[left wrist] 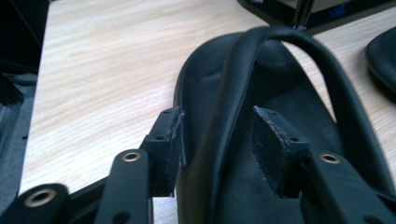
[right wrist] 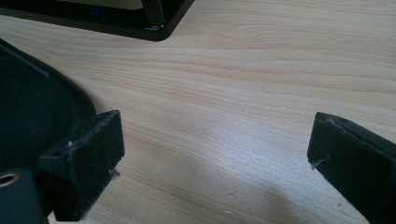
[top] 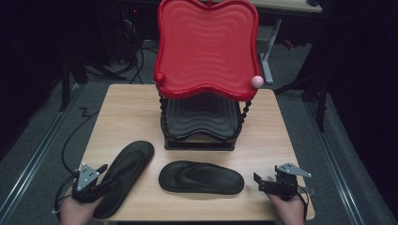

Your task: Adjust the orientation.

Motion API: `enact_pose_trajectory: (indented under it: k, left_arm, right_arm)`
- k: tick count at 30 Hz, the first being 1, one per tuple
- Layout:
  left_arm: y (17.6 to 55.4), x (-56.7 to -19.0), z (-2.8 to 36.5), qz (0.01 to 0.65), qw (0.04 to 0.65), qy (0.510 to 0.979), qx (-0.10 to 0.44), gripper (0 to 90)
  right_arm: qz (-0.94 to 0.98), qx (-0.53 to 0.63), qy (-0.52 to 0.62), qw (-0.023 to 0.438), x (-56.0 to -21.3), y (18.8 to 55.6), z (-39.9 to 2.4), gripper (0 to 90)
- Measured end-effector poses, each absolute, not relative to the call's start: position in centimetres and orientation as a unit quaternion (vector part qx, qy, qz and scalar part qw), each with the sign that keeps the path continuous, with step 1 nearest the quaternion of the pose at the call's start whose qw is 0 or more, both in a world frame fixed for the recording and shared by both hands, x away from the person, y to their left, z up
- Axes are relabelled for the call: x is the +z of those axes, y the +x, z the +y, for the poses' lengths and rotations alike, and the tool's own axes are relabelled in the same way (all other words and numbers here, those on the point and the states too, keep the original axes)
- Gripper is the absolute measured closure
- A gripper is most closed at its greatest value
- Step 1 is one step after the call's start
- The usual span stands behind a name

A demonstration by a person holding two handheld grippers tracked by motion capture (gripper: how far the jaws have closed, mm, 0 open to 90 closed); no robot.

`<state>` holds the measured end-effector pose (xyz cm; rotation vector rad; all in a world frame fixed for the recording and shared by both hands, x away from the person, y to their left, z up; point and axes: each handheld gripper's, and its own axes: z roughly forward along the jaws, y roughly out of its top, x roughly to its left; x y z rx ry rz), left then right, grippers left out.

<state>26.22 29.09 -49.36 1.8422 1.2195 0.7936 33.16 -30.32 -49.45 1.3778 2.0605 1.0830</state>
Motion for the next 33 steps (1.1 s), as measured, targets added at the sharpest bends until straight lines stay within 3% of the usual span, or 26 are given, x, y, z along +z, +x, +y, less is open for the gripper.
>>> enact_pose_trajectory:
  k: [6, 13, 18, 21, 33]
  left_arm:
    - [26.9, -49.6, 29.2, 0.477, 0.385, 0.729, 0.304, 65.0]
    - [27.1, -49.6, 28.8, 0.474, 0.374, 0.734, 0.311, 72.5]
    - [26.9, -49.5, 28.9, 0.482, 0.38, 0.727, 0.306, 74.3]
    - [26.7, -49.5, 28.8, 0.486, 0.378, 0.725, 0.309, 76.0]
    - [24.7, -48.9, 28.5, 0.484, 0.413, 0.709, 0.302, 77.8]
  right_arm:
    - [0.746, 0.39, 0.495, 0.216, -49.7, 33.3, -30.4, 4.8]
    - [0.748, 0.389, 0.496, 0.211, -49.7, 33.2, -30.1, 5.6]
    - [0.748, 0.393, 0.495, 0.202, -49.6, 33.2, -30.1, 5.8]
    - [0.746, 0.399, 0.492, 0.205, -49.5, 33.0, -30.0, 10.4]
    - [0.735, 0.429, 0.478, 0.218, -48.4, 32.7, -28.4, 9.4]
